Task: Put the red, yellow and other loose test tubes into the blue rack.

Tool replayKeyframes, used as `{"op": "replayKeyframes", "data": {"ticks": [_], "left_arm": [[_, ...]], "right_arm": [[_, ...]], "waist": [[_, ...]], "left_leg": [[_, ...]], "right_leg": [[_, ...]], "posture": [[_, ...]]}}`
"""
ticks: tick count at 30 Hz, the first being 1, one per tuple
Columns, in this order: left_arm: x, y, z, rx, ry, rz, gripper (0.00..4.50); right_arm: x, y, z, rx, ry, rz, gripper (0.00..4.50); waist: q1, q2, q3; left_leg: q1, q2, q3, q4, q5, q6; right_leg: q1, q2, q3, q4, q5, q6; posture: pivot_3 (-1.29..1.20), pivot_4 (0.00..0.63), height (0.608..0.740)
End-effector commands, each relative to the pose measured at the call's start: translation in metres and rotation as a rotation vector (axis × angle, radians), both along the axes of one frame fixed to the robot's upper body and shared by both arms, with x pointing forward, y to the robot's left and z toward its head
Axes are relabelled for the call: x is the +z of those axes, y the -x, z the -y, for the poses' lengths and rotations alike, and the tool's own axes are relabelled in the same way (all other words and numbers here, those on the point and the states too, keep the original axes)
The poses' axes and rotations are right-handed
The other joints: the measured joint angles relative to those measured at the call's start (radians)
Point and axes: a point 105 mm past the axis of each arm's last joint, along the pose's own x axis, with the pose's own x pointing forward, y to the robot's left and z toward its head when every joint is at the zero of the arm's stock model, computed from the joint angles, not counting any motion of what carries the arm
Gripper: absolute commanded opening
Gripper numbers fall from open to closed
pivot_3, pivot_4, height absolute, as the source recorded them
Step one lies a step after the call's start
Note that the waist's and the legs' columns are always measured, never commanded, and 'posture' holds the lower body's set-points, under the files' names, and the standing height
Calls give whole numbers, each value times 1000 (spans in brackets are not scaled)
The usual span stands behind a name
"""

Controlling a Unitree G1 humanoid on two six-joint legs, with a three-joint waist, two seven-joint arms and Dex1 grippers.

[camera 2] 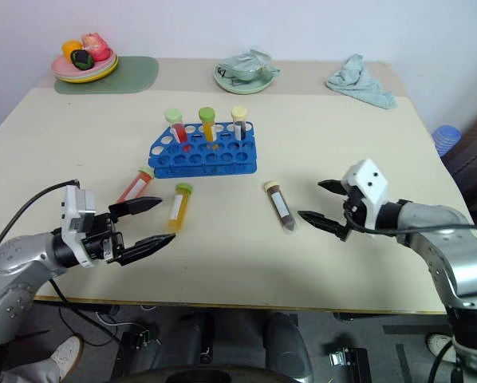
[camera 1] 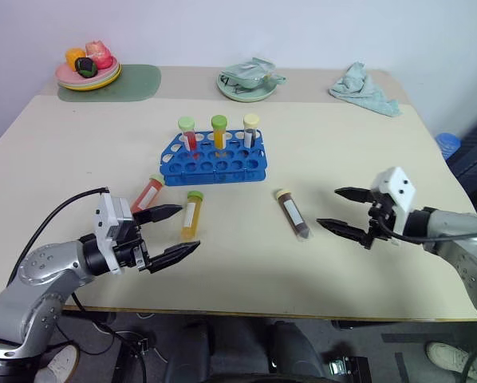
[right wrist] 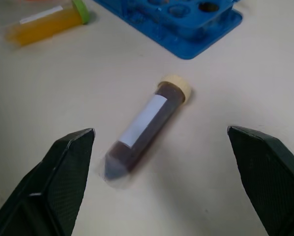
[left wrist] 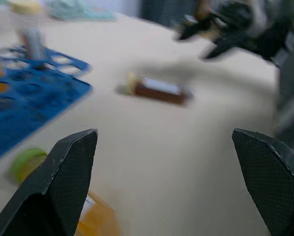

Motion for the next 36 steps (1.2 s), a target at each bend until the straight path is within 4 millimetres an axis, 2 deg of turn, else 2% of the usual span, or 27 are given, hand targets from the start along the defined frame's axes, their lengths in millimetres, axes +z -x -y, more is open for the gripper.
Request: {"op": "replayKeyframes", "data": {"ticks": [1,6,10,17,26,36], "left_arm": [[4,8,1,-88,-39,11,4449],[-6,5,-4,-125,-121,25,4449],[-9,3,-3,-136,-123,35,4449],[-16,2,0,-147,-113,39,4449],[-18,2,8,-158,-84,40,4449],[-21,4,13,-170,-82,30,4449]], "right_arm": [[4,-10,-6,-25,12,-95,4415],[4,-28,-25,-75,-8,-276,4415],[2,-42,-44,-129,22,-365,4415],[1,-49,-63,-192,98,-444,4415],[-10,-64,-62,-277,191,-426,4415],[-17,-83,-57,-404,135,-486,4415]], "waist": [[1,0,0],[-3,0,0],[-2,0,0],[0,0,0],[-5,0,0],[-8,0,0]], "left_leg": [[0,0,0,0,0,0],[-1,0,1,0,0,0],[-5,0,3,0,0,0],[-9,0,5,1,0,0],[-9,0,6,1,0,0],[-9,1,6,1,0,0]], "right_leg": [[0,0,0,0,0,0],[-3,0,1,1,0,0],[-11,0,3,7,0,-1],[-17,0,5,11,0,-1],[-18,0,5,12,0,-1],[-18,1,5,13,0,-1]], "posture": [[0,150,740],[0,150,740],[0,150,740],[0,150,740],[0,150,740],[0,150,740]]}}
